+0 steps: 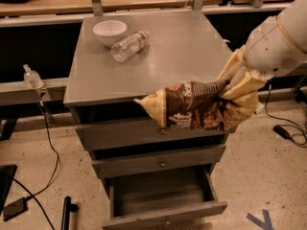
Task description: Place brown chip bag into bottom drawer
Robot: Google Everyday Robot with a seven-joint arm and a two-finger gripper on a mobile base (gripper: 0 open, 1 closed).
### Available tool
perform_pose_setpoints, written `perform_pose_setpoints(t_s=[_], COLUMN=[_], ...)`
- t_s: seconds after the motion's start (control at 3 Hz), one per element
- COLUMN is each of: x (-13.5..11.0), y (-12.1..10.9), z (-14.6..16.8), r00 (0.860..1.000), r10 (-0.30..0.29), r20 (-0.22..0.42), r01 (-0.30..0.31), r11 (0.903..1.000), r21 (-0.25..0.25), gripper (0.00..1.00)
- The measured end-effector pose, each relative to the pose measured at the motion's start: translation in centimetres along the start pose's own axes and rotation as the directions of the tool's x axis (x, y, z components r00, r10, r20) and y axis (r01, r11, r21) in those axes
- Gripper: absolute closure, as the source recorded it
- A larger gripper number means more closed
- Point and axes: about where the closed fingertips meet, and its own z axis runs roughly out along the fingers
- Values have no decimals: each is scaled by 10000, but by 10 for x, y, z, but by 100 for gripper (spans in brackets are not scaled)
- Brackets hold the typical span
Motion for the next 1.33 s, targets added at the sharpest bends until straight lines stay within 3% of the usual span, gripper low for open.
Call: perform_pose_setpoints(t_s=[0.33,0.67,1.0,1.33], x=[36,83,98,97], y=[43,89,106,105], z=[45,99,118,117], r00=[9976,9876,9825,9831], r10=[541,1310,1583,1552], r20=[431,863,978,972], r01=[-502,-1167,-1388,-1363], r11=[9949,9812,9736,9745], r21=[-874,-1534,-1809,-1781], gripper=[100,100,100,100])
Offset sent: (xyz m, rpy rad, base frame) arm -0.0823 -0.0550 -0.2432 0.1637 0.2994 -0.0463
